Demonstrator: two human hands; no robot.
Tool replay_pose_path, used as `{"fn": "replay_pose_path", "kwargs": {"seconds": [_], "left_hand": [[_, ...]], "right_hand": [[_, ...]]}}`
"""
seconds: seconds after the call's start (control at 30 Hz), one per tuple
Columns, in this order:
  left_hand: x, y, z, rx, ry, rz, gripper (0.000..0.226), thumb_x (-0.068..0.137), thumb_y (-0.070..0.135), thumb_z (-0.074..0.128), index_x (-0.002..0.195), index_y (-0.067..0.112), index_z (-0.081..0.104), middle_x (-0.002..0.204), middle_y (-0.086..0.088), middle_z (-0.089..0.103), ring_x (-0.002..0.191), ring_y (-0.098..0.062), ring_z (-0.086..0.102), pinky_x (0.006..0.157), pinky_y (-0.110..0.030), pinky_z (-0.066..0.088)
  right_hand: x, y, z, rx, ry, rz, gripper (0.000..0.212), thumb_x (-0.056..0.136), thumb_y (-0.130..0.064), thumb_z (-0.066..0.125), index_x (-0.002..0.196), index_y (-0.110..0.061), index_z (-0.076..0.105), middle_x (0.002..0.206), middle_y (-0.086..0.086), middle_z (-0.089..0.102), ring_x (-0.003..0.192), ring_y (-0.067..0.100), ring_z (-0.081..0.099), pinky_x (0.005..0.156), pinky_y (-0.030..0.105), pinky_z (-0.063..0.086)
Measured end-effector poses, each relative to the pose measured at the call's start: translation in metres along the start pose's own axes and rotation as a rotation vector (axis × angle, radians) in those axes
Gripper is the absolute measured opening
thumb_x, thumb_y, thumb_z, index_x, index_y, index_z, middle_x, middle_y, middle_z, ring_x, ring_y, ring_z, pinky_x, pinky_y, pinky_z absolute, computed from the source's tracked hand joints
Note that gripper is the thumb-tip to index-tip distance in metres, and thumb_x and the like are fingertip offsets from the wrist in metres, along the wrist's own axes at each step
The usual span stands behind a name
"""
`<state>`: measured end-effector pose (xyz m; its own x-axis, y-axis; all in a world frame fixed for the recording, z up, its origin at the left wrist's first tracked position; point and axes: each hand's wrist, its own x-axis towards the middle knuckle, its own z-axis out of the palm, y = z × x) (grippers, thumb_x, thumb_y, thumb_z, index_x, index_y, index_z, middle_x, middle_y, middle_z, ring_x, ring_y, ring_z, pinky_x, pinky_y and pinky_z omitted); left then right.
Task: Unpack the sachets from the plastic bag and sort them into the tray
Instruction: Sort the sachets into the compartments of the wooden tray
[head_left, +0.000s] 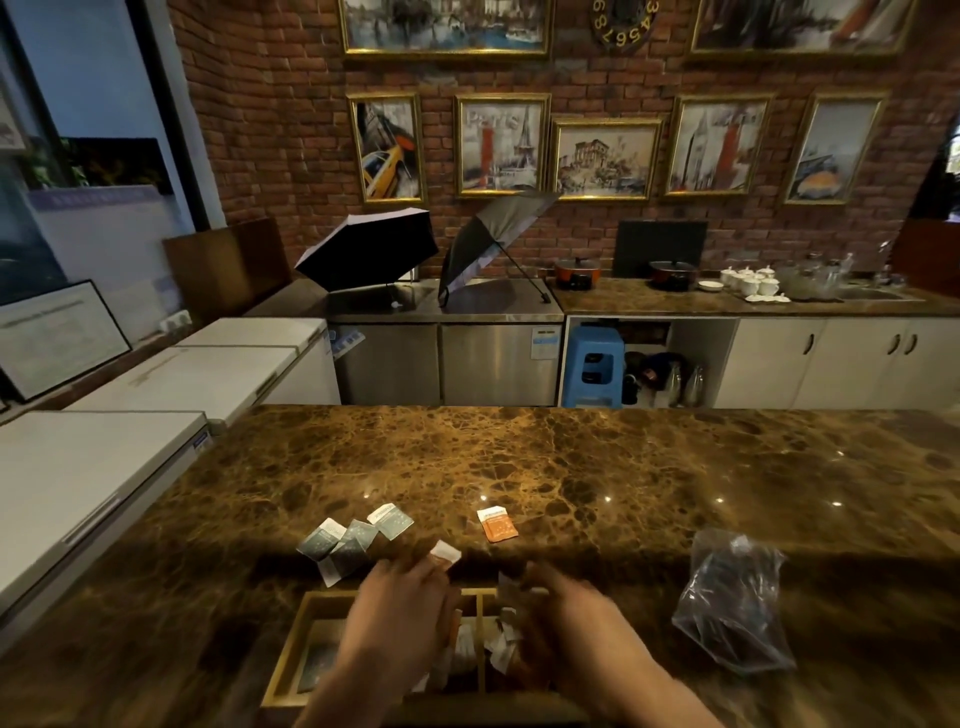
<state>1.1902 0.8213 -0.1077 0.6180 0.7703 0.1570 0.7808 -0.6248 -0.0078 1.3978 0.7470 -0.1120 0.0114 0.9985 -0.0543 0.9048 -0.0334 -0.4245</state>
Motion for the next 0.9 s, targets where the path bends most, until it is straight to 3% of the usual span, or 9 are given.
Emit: {"fn": "replay_pose_path", "kwargs": {"seconds": [0.1,0.2,0.3,0.37,0.43,0.57,0.73,0.8,0.9], "left_hand": [[-0.013,0.011,0.008,0.060,-0.088,-0.017,0.048,0.103,0.045,0.028,0.141,0.023,0.047,0.144,0.000,0.052,0.128,-0.019,0.046,0.107,-0.037,0.032],[-0.034,0.014,0.025,0.060,-0.113,0.009,0.050,0.101,0.045,0.031,0.142,0.024,0.049,0.144,0.000,0.053,0.134,-0.021,0.045,0.113,-0.038,0.028],[-0.052,0.013,0.027,-0.034,-0.171,0.010,0.047,0.080,0.055,0.047,0.116,0.034,0.068,0.116,0.007,0.073,0.108,-0.012,0.066,0.092,-0.035,0.054],[-0.055,0.012,0.033,-0.102,-0.076,0.013,0.042,0.068,0.057,0.068,0.106,0.037,0.068,0.104,0.013,0.075,0.094,-0.006,0.070,0.078,-0.029,0.059],[-0.054,0.012,0.036,-0.158,-0.063,0.028,0.047,0.064,0.057,0.076,0.106,0.037,0.067,0.107,0.014,0.074,0.098,-0.005,0.069,0.078,-0.027,0.058],[-0.057,0.009,0.039,-0.070,-0.090,0.047,0.041,0.076,0.064,0.051,0.105,0.042,0.070,0.115,0.017,0.072,0.106,-0.006,0.069,0.082,-0.028,0.057],[-0.044,0.000,0.029,-0.180,-0.060,0.014,0.035,0.091,0.056,0.046,0.118,0.043,0.063,0.126,0.019,0.064,0.115,-0.007,0.060,0.095,-0.028,0.049],[-0.031,-0.012,0.023,-0.292,0.011,-0.074,0.035,0.095,0.055,0.044,0.125,0.041,0.057,0.124,0.018,0.059,0.110,-0.007,0.055,0.092,-0.029,0.046],[-0.013,-0.041,0.019,-0.355,0.078,-0.233,0.026,0.097,0.052,0.045,0.115,0.040,0.059,0.113,0.017,0.063,0.099,-0.004,0.057,0.085,-0.028,0.049]], "right_hand": [[-0.017,-0.004,0.011,0.120,-0.034,0.012,0.061,0.088,-0.074,0.050,0.141,-0.043,0.052,0.149,-0.016,0.052,0.138,0.011,0.050,0.115,0.034,0.044],[-0.027,-0.009,0.014,0.067,-0.137,-0.046,0.051,0.096,-0.051,0.058,0.146,-0.041,0.049,0.153,-0.012,0.049,0.141,0.011,0.047,0.117,0.033,0.040],[-0.031,-0.009,0.015,0.054,-0.124,-0.027,0.046,0.098,-0.045,0.059,0.144,-0.039,0.050,0.149,-0.010,0.052,0.133,0.013,0.055,0.111,0.032,0.047],[-0.030,-0.009,0.015,0.031,-0.106,-0.030,0.045,0.099,-0.044,0.058,0.143,-0.039,0.051,0.151,-0.011,0.049,0.132,0.016,0.055,0.109,0.034,0.048],[-0.029,-0.005,0.016,-0.003,-0.111,-0.030,0.050,0.099,-0.043,0.058,0.148,-0.039,0.047,0.154,-0.011,0.046,0.135,0.019,0.052,0.111,0.036,0.046],[-0.021,-0.003,0.020,-0.033,-0.156,-0.006,0.054,0.101,-0.043,0.057,0.152,-0.037,0.043,0.153,-0.008,0.050,0.137,0.021,0.050,0.115,0.035,0.042],[-0.002,-0.010,0.014,-0.026,-0.078,0.032,0.023,0.097,-0.047,0.060,0.116,-0.039,0.069,0.118,-0.012,0.069,0.109,0.007,0.063,0.095,0.026,0.053],[0.011,-0.012,0.010,-0.060,-0.041,0.031,0.019,0.097,-0.041,0.062,0.114,-0.038,0.069,0.116,-0.013,0.068,0.105,0.005,0.063,0.091,0.023,0.053],[0.036,-0.015,0.005,-0.054,0.002,0.037,0.023,0.101,-0.035,0.057,0.123,-0.037,0.063,0.120,-0.014,0.064,0.107,0.004,0.061,0.092,0.023,0.052]]}}
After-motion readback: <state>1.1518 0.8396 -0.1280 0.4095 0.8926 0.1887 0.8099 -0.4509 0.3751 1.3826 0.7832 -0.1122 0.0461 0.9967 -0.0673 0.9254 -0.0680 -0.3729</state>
